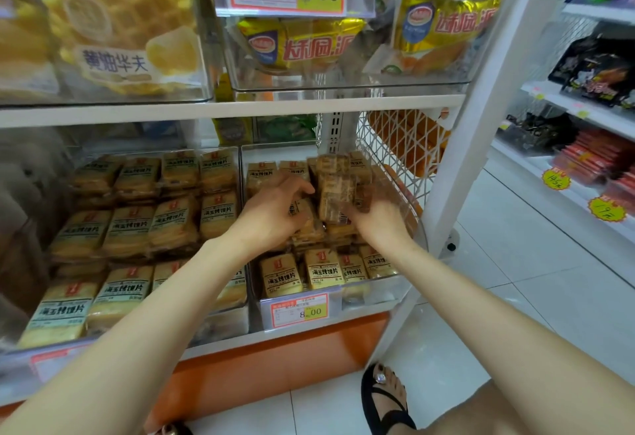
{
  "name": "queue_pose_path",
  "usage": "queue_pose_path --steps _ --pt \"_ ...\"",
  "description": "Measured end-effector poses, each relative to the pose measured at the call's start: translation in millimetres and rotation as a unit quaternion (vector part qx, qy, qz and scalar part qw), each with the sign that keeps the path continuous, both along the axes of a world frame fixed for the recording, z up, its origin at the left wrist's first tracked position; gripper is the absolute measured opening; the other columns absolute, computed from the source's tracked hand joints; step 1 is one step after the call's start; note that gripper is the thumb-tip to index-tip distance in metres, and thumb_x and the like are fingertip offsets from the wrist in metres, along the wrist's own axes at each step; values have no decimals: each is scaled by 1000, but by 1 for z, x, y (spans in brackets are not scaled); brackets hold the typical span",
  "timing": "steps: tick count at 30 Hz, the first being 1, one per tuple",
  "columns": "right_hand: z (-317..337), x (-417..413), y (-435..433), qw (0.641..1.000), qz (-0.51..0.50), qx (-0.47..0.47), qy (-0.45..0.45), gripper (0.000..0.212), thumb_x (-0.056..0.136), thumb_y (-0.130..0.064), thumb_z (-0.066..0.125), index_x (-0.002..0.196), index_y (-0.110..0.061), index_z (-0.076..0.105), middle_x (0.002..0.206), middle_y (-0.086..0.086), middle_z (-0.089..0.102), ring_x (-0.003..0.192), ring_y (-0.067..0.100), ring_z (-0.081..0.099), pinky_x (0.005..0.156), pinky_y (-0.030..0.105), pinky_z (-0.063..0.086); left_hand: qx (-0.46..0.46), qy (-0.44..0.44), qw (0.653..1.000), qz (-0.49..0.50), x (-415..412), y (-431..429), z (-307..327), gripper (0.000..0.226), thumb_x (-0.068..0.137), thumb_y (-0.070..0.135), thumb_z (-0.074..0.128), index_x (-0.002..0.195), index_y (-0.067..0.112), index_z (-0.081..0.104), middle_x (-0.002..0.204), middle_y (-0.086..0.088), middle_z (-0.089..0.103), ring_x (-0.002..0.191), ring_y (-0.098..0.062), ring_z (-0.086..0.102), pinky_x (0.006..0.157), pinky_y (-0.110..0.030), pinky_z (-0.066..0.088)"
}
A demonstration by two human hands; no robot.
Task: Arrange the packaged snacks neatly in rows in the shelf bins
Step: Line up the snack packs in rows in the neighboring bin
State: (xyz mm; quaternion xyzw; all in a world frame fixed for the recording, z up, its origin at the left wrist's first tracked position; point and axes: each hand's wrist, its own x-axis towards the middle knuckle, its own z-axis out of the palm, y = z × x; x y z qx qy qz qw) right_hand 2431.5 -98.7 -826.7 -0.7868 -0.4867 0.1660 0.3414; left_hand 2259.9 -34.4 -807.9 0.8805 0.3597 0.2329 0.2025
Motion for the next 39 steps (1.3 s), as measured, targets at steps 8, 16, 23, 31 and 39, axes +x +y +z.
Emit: queue_pose_path --steps 8,16,23,31,39 --pt "5 2 7 967 13 25 254 19 79 -22 73 94 -21 61 100 2 66 92 20 62 86 39 52 -146 -125 979 66 8 -2 12 26 92 21 56 115 9 54 93 -7 65 67 -9 63 60 -22 52" --pt "19 11 -12 967 111 179 145 39 72 -8 78 90 -31 51 89 -13 61 81 0 58 70 10 44 -527 -251 812 8 3 -10 24 46 97 38 38 125 2 46 84 -23 70 66 -24 70 59 -29 59" --pt "16 11 -18 955 157 221 119 56 78 19 52 97 -33 60 104 -19 63 103 3 59 92 26 50 -501 -285 817 -26 9 -15 16 62 75 11 67 129 7 39 105 -18 66 81 -28 69 71 -35 59" --pt "25 14 -23 931 142 91 323 35 86 -28 61 119 -19 53 106 8 67 94 25 66 80 43 56 -354 -218 909 -26 12 -15 13 51 79 9 70 122 16 43 108 -7 64 89 -12 66 71 -24 57" --pt "23 23 -25 954 76 107 270 38 83 -6 66 112 -26 51 114 6 64 97 22 66 75 41 57 93 155 974 133 -3 31 10 63 87 39 59 140 17 33 144 -8 37 135 -27 25 111 -43 19"
